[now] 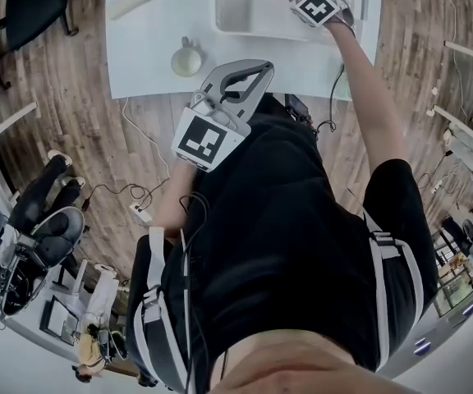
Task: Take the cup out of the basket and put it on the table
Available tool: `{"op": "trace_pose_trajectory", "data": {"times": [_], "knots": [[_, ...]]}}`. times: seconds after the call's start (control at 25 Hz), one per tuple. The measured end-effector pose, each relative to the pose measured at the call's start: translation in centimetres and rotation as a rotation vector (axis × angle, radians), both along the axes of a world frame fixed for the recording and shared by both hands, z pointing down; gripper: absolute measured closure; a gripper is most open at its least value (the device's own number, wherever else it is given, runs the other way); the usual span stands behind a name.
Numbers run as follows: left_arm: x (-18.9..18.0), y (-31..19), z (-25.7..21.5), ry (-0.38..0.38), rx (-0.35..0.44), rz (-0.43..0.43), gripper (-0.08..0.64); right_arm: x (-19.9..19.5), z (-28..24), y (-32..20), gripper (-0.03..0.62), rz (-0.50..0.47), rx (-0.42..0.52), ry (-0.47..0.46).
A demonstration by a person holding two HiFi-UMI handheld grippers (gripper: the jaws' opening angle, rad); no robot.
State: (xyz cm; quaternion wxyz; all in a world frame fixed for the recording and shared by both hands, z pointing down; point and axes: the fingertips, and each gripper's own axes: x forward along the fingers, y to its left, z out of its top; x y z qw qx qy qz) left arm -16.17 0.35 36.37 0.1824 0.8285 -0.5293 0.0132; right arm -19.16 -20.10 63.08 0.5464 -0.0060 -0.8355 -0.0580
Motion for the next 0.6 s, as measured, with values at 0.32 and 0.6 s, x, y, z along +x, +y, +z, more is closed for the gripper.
{"op": "trace_pose_trajectory", "data": {"times": [0.32,0.6], "knots": [[0.3,0.5,0.2,-0.017,-0.007,0.009,0.54,0.5,-1.2,0.4,0.557,-0.001,0.0,-0.008],[1.0,-0.1,-0.1,-0.039,0.009,0.018,0.54,0.1,-3.8,0.7,0.557,0.003,0.002,-0.077]]}}
